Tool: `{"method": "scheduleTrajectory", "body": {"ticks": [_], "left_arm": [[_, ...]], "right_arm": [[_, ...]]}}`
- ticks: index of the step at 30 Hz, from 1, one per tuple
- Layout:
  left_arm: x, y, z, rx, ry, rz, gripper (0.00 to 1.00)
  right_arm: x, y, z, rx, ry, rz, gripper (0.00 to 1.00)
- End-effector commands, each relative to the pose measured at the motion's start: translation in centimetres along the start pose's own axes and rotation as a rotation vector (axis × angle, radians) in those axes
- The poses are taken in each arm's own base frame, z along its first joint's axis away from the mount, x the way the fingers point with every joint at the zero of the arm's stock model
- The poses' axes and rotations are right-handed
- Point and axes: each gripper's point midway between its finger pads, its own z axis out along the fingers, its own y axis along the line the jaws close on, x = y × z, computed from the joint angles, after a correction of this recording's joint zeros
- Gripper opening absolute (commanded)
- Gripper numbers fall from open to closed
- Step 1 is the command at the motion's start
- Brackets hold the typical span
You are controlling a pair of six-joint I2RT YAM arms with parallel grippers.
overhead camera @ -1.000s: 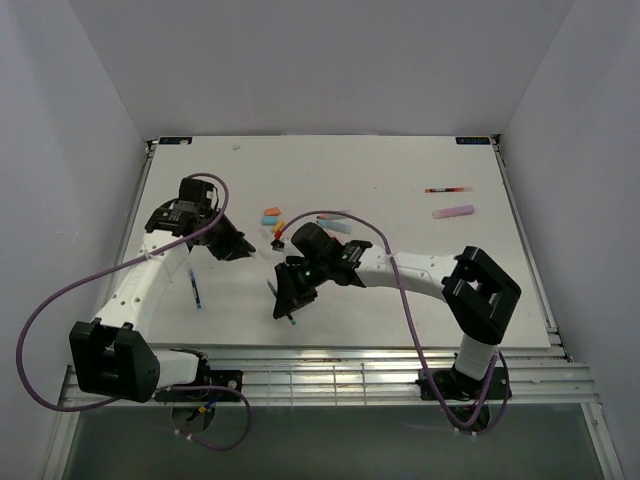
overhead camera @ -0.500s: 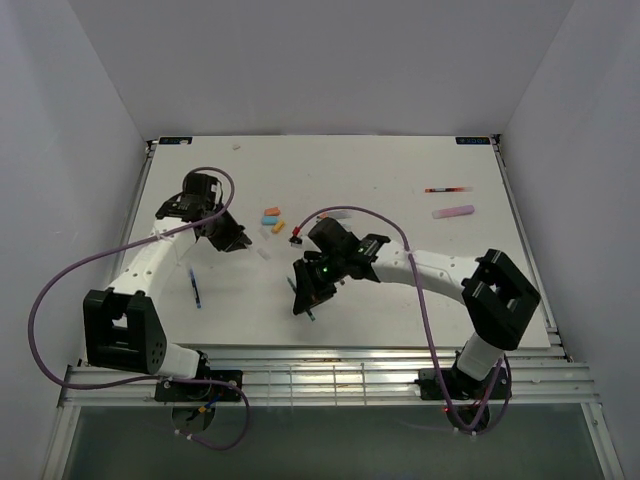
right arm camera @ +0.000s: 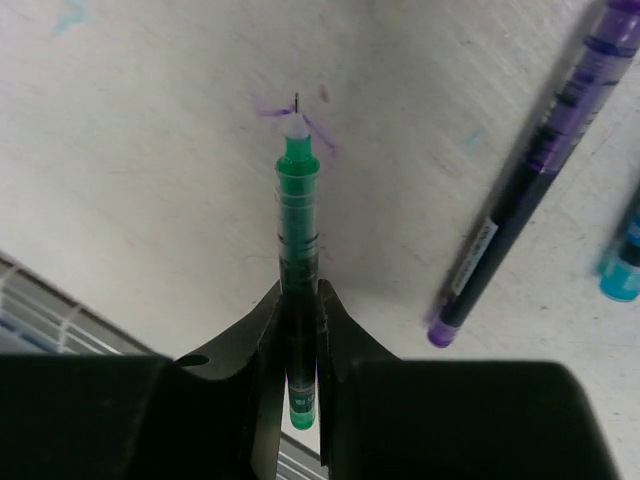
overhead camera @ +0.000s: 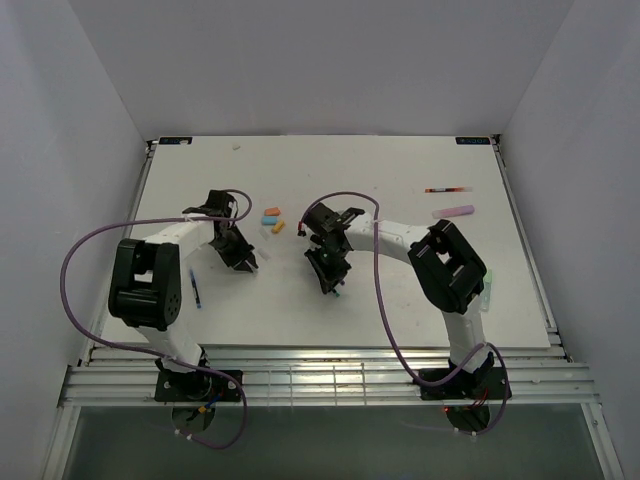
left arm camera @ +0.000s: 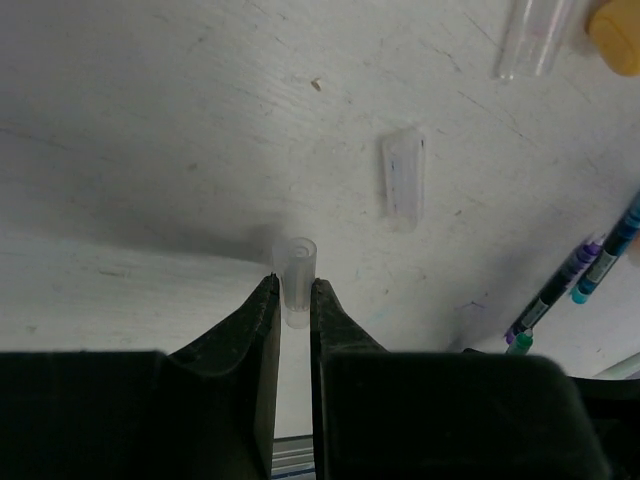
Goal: Open the pen caps
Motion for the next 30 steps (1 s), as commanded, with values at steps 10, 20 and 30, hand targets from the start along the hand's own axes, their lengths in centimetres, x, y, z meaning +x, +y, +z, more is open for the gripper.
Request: {"method": "scheduleTrajectory", "body": {"ticks": [10, 20, 30], "left_arm": [[-0.4, -2.6, 2.3, 0.057, 0.041, 0.061, 0.02], [0.0, -1.5, 2.5, 0.029, 0.032, 0.049, 0.26], [-0.8, -2.7, -0.3, 0.091, -0.052, 0.042, 0.43]], "right_arm": [[0.5, -4.6, 0.6, 0.216, 0.049, -0.085, 0.1], [1.5, -5.4, 1.8, 0.226, 0.082, -0.104, 0.3], [0.5, -5.5, 0.5, 0.252, 0.045, -0.137, 0.37]]}}
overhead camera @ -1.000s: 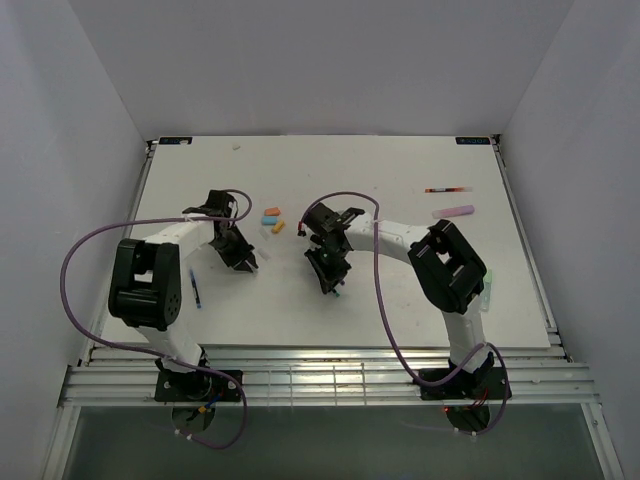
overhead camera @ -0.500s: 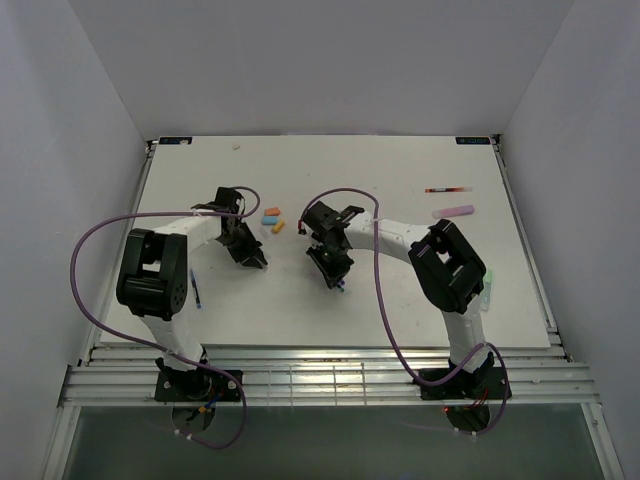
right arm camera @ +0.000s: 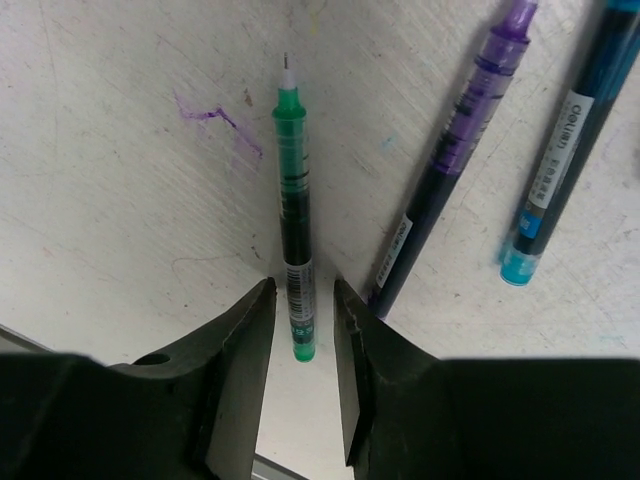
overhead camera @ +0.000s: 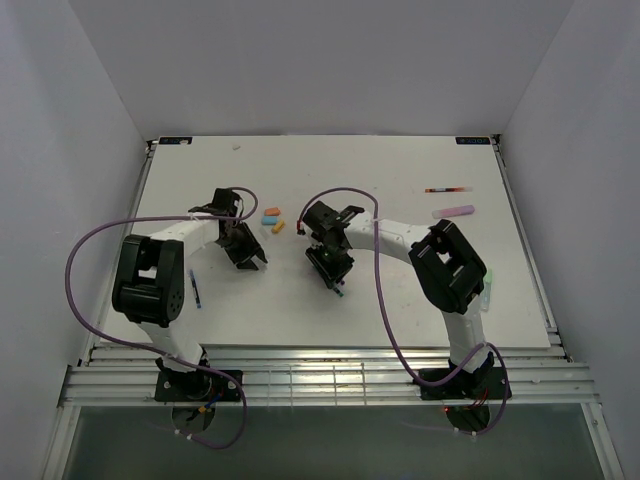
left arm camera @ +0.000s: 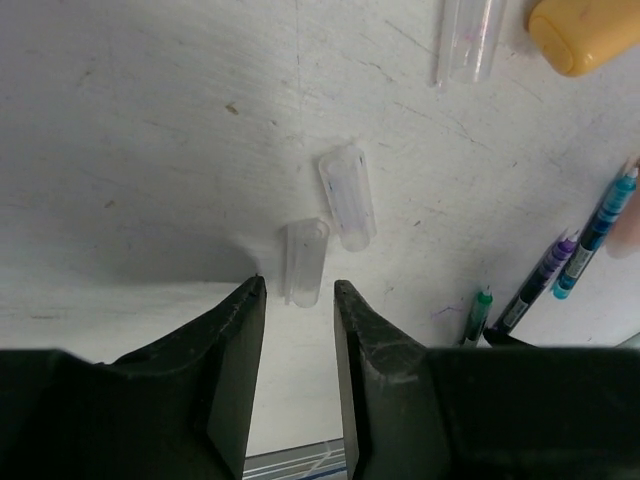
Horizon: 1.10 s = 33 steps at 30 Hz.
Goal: Open the pen caps
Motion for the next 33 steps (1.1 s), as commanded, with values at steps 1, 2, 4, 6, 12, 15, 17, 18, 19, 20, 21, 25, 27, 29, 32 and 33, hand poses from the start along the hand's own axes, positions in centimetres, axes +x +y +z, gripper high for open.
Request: {"method": "scheduleTrajectory", "body": {"ticks": [1, 2, 4, 6, 12, 15, 17, 18, 19, 20, 21, 25, 27, 29, 32, 33], "left_arm": [[-0.9, -1.2, -2.7, 0.047, -0.094, 0.003, 0.45], [-1.0, -1.4, -3.1, 0.056, -0.102, -0.003, 0.47], [-1.2, -2.0, -4.5, 0.074, -0.137, -0.008, 0.63], [-1.6, -2.3, -6.0, 0.068, -0.164, -0.016, 0.64], [-2.9, 0.6, -11.5, -0.123, -0.281, -0.011, 0.69], [-3.2, 4.0, -12.5, -0.208, -0.296, -0.033, 0.71], [-3.5, 6.8, -12.7, -0.282, -0.309, -0.04, 0.73], [-3.7, 7.8, -12.6, -0.308, -0.311, -0.038, 0.73], [-3.6, 9.0, -12.2, -0.343, -0.304, -0.031, 0.73], [-3.9, 10.3, -12.1, -0.388, -0.301, -0.037, 0.73], [-4.3, 11.6, -12.4, -0.449, -0.319, 0.0, 0.73], [-6.2, 13.8, -12.7, -0.536, -0.357, 0.051, 0.73], [-7.3, 14.4, -12.5, -0.54, -0.373, 0.074, 0.72], [-8.6, 15.1, -12.3, -0.538, -0.411, 0.063, 0.71], [-10.1, 14.7, -11.2, -0.435, -0.417, 0.086, 0.7], [-10.2, 14.8, -10.9, -0.432, -0.415, 0.093, 0.7]], "right_arm": [[0.5, -2.2, 0.2, 0.106, 0.017, -0.037, 0.37], [0.2, -2.3, -0.3, 0.111, 0.004, -0.035, 0.39], [-0.4, -2.4, -1.4, 0.129, -0.028, -0.033, 0.41], [-1.4, -2.0, -3.1, 0.124, -0.09, -0.027, 0.46], [-3.2, 0.5, -6.8, 0.021, -0.23, -0.016, 0.49], [-2.8, 1.9, -8.4, -0.044, -0.261, -0.014, 0.49], [-2.4, 2.7, -9.8, -0.085, -0.293, -0.016, 0.49], [-1.5, 3.3, -9.7, -0.117, -0.281, -0.013, 0.49], [-1.3, 3.7, -10.7, -0.134, -0.307, -0.017, 0.49], [-0.8, 3.9, -10.8, -0.147, -0.31, -0.016, 0.49], [-0.7, 4.2, -11.0, -0.166, -0.322, -0.016, 0.49], [1.6, 4.3, -10.8, -0.184, -0.306, 0.001, 0.49], [2.2, 4.3, -10.7, -0.189, -0.295, 0.005, 0.49], [3.1, 4.3, -10.7, -0.191, -0.291, 0.007, 0.49], [3.9, 4.2, -11.0, -0.191, -0.292, 0.006, 0.49], [4.1, 4.2, -11.2, -0.19, -0.296, 0.005, 0.49]]}}
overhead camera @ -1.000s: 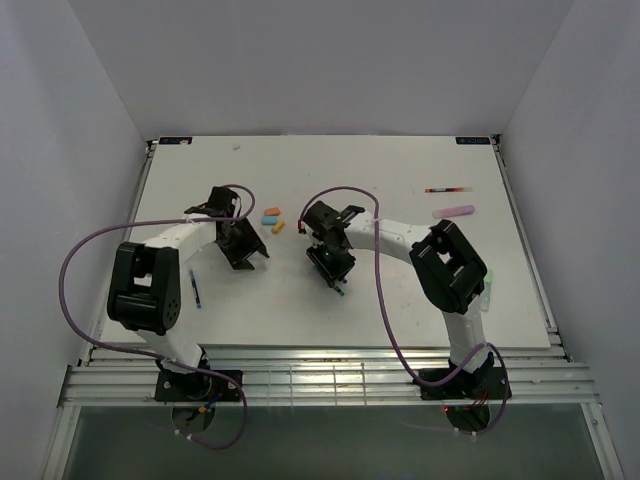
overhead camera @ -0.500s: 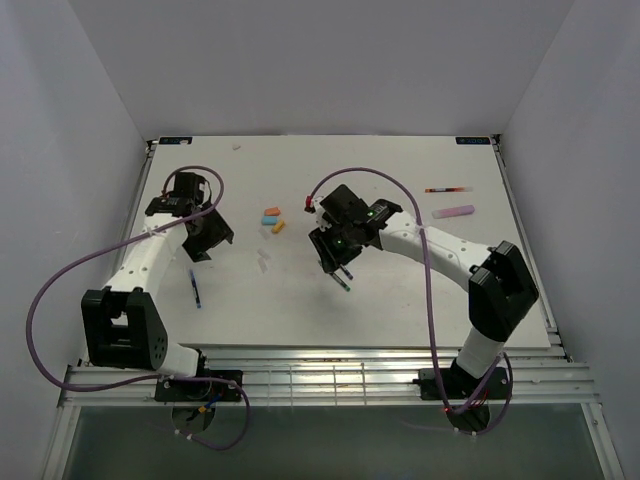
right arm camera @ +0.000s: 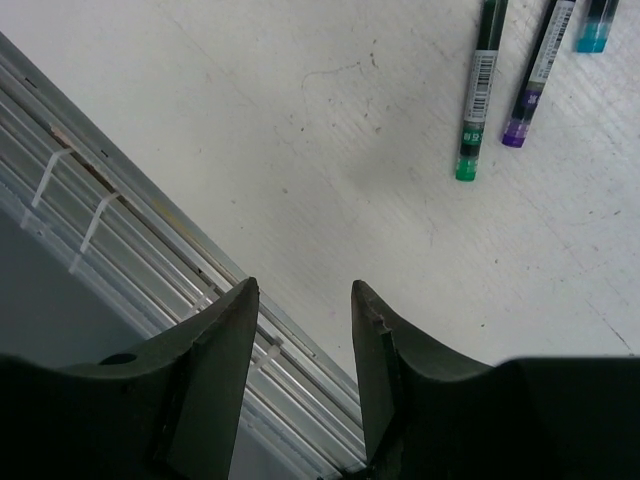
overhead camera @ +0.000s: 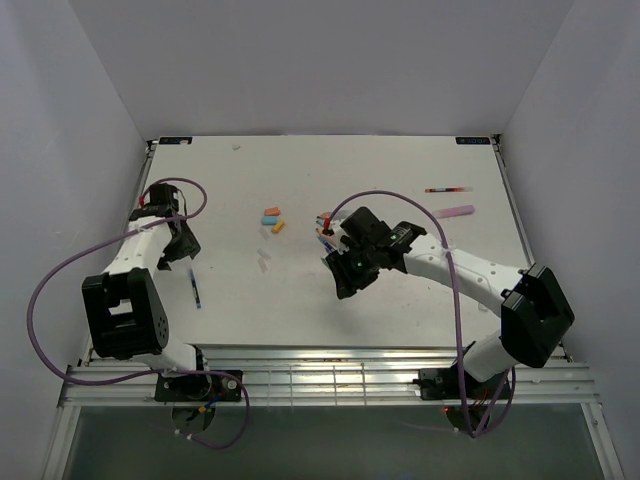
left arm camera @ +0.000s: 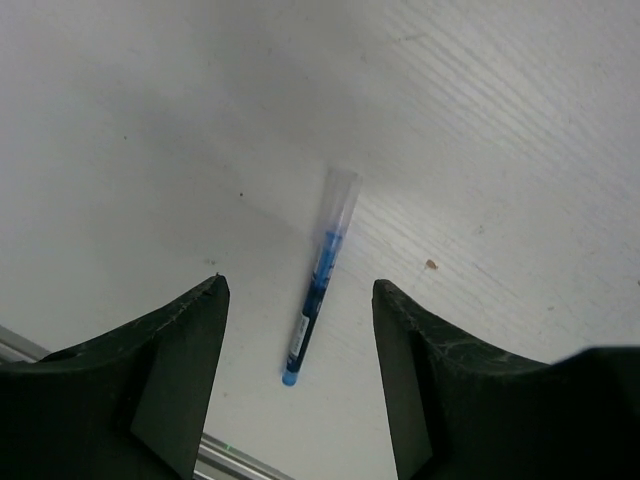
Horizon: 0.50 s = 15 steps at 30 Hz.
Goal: Open the pen caps
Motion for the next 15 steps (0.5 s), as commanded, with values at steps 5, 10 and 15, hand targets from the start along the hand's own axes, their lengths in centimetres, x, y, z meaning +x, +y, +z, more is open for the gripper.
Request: {"method": "scheduleTrajectory", "body": {"ticks": [5, 10, 15], "left_arm": [[-2.0, -2.0, 2.1, 0.152, -0.104, 0.106, 0.68], [-1.2, -1.7, 2.8, 0.179, -0.156, 0.171, 0.68], [0.2, -1.6, 4.3, 0.183, -0.123, 0.226, 0.69]], "right_arm": [[-0.4, 0.9, -1.5, -0.031, -0.06, -0.021, 0.49], [-0.4, 0.9, -1.6, -0.029, -0.054, -0.033, 0.49], [-0.3, 0.7, -1.4, -0.024, -0.045, -0.041, 0.49]]}}
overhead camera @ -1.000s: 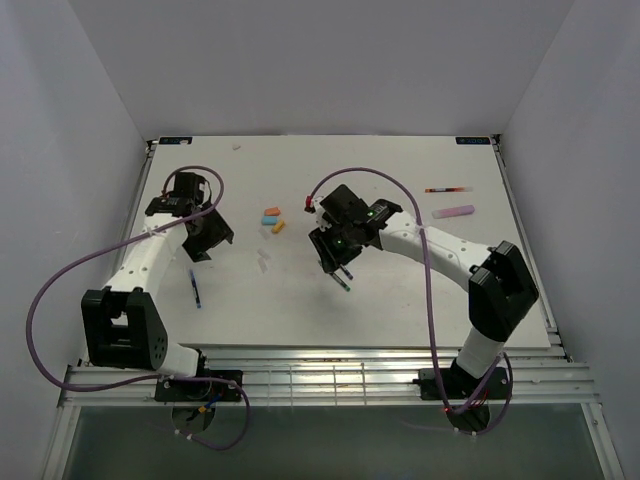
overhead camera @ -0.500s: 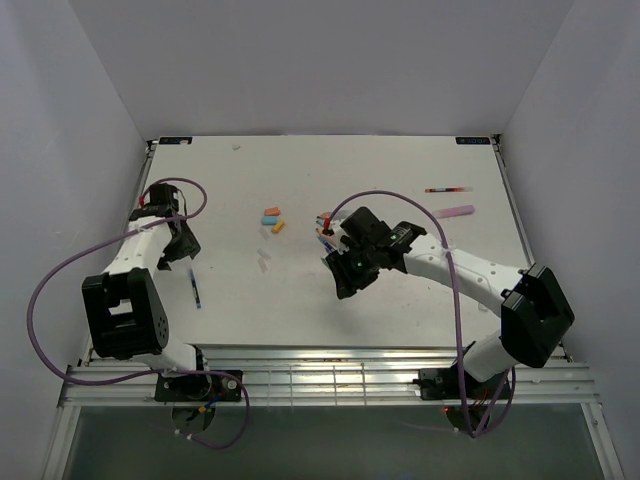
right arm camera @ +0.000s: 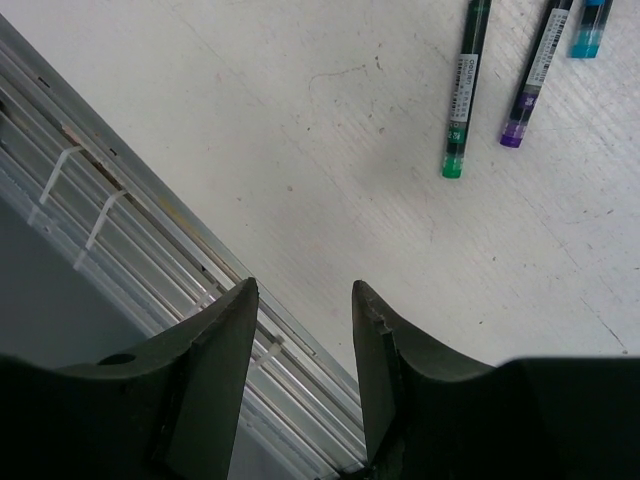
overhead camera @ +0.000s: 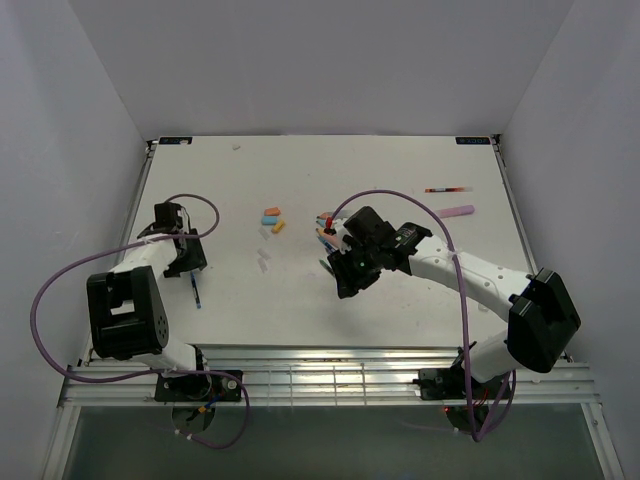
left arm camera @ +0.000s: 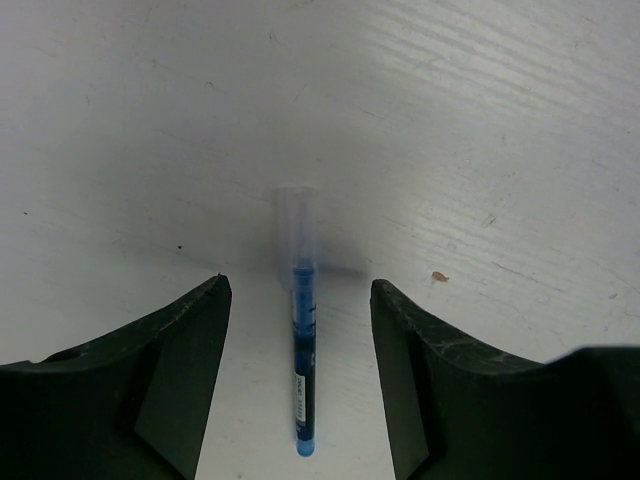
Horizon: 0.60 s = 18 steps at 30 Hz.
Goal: Open the pen caps
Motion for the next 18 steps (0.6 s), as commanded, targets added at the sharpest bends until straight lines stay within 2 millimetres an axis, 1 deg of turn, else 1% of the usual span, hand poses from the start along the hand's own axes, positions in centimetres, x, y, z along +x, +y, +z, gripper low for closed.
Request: {"method": "scheduleTrajectory", "body": {"ticks": [1, 13, 15, 18], "left_arm": [[-1.9, -0.3, 0.0, 0.037, -0.087, 0.042, 0.68], [-1.2, 0.4, 2.2, -0.011, -0.022, 0.089, 0.68], [-0.9, 0.1, 2.5, -0.001, -0.01, 0.092, 0.67], [-0.6, 0.1, 2.7, -0.002, 0.004, 0.077, 0.63]], "right_arm": [[-0.3, 0.4, -0.3, -0.015, -0.01, -0.024, 0.49], [0.1, 0.1, 0.5, -0.015, 0.014, -0.036, 0.49], [0.2, 0.1, 0.6, -0.016, 0.02, -0.037, 0.49], [0.2, 0.0, 0.8, -0.015, 0.025, -0.037, 0.49]]}}
